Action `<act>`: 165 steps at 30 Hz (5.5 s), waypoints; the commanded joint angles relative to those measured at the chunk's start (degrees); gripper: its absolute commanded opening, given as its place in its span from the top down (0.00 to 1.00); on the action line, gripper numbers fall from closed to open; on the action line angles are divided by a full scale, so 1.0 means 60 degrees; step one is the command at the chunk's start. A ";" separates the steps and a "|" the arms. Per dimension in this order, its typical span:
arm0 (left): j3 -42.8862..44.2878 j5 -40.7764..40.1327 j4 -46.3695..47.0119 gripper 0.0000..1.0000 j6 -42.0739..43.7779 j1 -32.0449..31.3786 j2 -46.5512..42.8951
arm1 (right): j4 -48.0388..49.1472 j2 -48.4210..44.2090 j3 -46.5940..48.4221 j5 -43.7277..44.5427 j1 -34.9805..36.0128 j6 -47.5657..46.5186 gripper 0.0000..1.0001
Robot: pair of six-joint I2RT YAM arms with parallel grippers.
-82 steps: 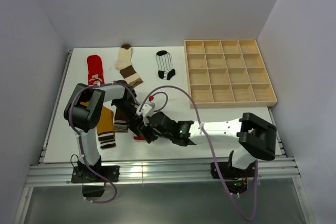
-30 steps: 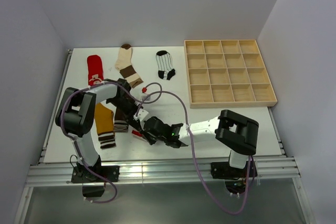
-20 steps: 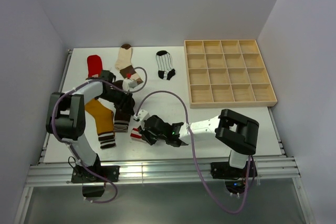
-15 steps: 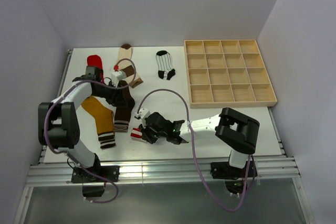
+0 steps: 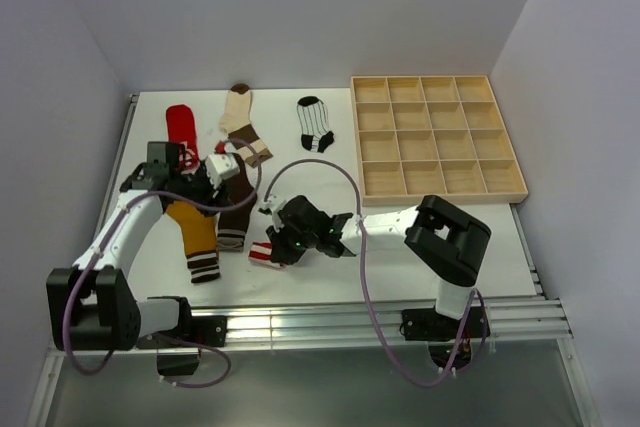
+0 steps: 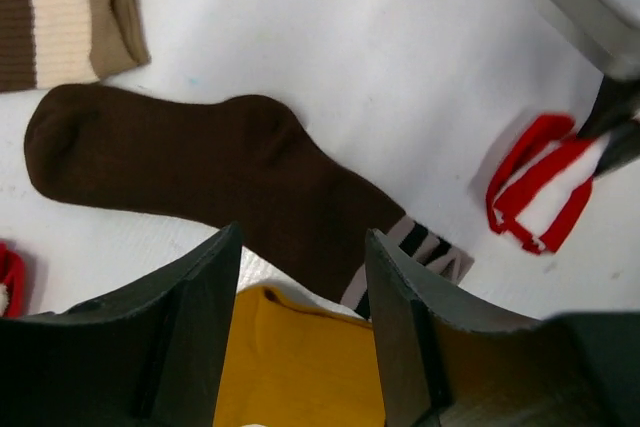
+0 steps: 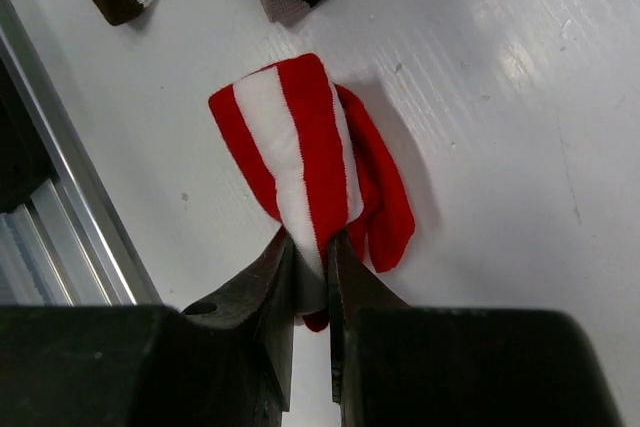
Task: Roll the socks
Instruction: Roll the sock at the center of the board, then pick up the sock at the center of the board.
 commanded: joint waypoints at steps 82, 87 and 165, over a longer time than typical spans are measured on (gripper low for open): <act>-0.5224 -0.4089 0.3783 0.78 -0.0001 -0.6499 -0.1644 | -0.3909 0.2242 0.1685 -0.1991 -0.1714 0.0281 0.94; -0.4373 -0.3592 0.2830 0.94 -0.0178 -0.6485 -0.1113 | -0.3850 0.2051 0.1582 -0.1904 -0.1728 0.0340 0.80; -0.0696 -0.0866 -0.1829 1.00 0.1169 -0.4932 0.3178 | 0.0911 -0.1334 -0.0880 0.7780 0.3911 -0.1915 0.38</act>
